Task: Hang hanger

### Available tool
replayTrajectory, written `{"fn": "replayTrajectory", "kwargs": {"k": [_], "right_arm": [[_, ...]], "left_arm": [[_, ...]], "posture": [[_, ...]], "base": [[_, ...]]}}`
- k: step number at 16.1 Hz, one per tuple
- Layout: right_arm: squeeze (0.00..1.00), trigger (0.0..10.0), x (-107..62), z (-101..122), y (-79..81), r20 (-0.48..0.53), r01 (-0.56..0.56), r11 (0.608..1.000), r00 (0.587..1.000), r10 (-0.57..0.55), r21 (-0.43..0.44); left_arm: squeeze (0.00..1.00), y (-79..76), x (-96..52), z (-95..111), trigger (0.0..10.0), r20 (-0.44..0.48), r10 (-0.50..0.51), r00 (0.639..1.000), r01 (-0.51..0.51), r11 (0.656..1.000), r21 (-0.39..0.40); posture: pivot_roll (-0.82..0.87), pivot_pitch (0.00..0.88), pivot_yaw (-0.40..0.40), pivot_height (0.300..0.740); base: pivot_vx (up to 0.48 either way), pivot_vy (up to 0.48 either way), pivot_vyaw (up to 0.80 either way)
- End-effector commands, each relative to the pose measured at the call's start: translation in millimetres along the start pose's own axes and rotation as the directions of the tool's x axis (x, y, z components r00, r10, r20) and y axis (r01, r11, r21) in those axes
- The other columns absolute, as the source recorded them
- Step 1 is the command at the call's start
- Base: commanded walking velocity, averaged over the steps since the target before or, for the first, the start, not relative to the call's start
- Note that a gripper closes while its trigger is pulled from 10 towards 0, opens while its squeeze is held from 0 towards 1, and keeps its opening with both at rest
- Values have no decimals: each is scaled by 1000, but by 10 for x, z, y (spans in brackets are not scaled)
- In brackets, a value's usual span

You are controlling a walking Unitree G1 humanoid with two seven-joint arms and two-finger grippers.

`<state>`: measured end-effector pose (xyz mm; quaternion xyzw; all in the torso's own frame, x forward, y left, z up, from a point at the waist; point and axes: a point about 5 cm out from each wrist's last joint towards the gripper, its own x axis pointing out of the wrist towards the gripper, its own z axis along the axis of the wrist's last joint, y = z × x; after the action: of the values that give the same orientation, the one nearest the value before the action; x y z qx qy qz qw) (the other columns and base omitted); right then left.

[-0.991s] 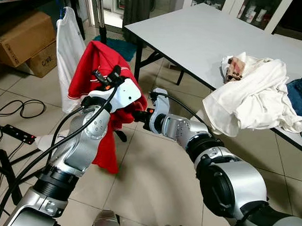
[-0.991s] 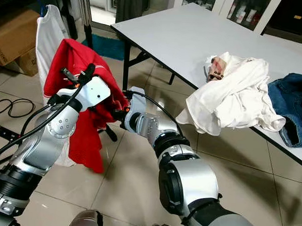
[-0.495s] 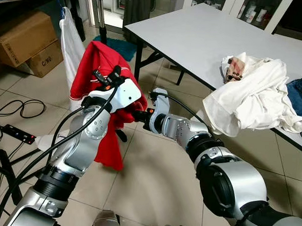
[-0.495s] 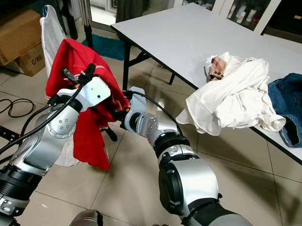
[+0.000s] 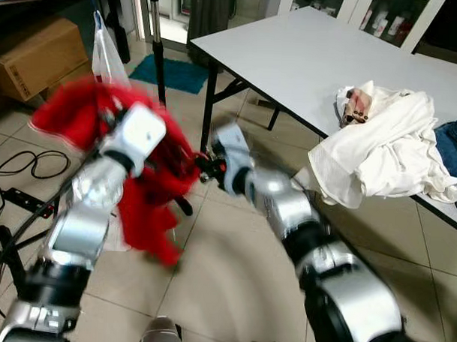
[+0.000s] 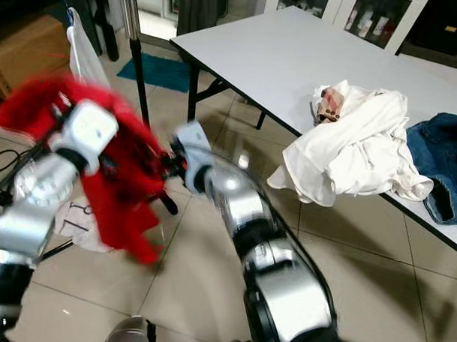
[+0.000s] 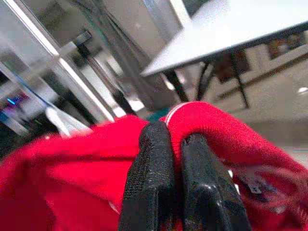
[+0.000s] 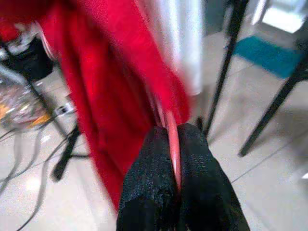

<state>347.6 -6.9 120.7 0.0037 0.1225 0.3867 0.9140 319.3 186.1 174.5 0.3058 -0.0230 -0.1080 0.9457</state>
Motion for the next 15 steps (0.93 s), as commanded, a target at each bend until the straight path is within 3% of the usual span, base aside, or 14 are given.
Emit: {"fn": "replayTrajectory", "kwargs": {"k": [1, 7, 8, 10, 12, 15], "right_arm": [[0, 10000, 52, 256, 151, 120, -41, 999, 992, 44, -32], [0, 10000, -8, 352, 224, 190, -120, 992, 974, 123, -29], [0, 10000, -101, 279, 203, 174, -138, 986, 973, 153, -94], [0, 10000, -195, 162, 168, 150, -143, 982, 976, 160, -122], [0, 10000, -305, 29, 78, 142, -107, 989, 982, 121, -104], [0, 10000, -401, -20, 24, 160, -67, 993, 984, 82, -96]], "left_arm": [[0, -84, 23, 106, 10000, 56, -64, 996, 66, 997, -32], [0, -169, 66, 42, 10000, 40, -111, 993, 112, 994, -3], [0, -170, 58, -14, 10000, 27, -106, 994, 106, 994, -13], [0, -185, 25, -68, 10000, 37, -118, 992, 118, 993, -18], [0, -274, -53, -146, 10000, 60, -200, 978, 200, 980, -9], [0, -328, -98, -135, 10000, 115, -241, 964, 248, 968, -50]], "posture": [[175, 27, -53, 740], [163, 20, -49, 740], [162, 21, -49, 740], [157, 23, -54, 740], [149, 25, -57, 740], [136, 27, -51, 740]], "base": [[0, 0, 0], [0, 0, 0], [0, 0, 0], [0, 0, 0], [0, 0, 0], [0, 0, 0]]}}
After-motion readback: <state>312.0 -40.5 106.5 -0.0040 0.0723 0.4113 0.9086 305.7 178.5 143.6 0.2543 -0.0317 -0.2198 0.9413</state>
